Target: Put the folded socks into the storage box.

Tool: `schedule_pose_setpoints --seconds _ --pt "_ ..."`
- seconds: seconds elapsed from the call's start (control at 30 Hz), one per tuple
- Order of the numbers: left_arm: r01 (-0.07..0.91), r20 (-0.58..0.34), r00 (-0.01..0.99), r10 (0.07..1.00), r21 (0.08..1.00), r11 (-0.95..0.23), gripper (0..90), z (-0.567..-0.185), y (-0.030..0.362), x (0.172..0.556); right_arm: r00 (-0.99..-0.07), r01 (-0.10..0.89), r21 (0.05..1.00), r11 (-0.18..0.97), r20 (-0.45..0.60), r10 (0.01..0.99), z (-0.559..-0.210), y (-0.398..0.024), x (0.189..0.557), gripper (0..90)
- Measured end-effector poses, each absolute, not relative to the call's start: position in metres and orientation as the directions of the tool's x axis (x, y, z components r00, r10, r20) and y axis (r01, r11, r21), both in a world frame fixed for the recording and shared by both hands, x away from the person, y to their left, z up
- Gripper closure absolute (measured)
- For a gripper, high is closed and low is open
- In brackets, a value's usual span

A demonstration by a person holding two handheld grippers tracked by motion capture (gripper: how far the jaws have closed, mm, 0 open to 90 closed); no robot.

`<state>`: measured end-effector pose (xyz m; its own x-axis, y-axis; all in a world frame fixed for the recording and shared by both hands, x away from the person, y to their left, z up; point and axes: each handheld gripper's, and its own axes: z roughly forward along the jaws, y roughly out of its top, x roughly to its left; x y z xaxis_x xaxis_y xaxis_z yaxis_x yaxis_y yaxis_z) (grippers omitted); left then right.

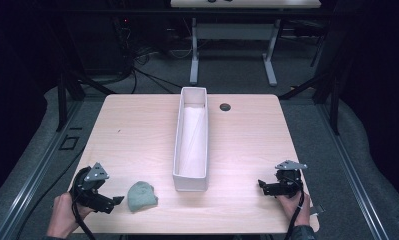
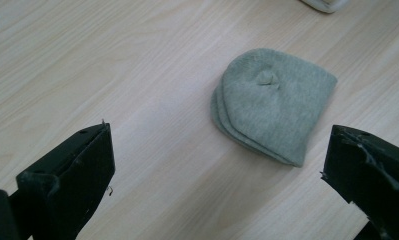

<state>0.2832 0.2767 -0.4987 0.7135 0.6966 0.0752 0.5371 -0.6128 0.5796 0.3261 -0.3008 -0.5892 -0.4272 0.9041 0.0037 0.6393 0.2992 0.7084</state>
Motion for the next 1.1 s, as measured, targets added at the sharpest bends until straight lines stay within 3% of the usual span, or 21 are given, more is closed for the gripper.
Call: schedule_pose_setpoints --seconds 1.1 --pt "0.51 0.035 0.807 0.59 0.464 -0.724 0.1 -0.51 0.223 0.291 -0.427 0.638 0.71 0.299 0.003 0.904 -0.589 -0.301 0.326 1.1"
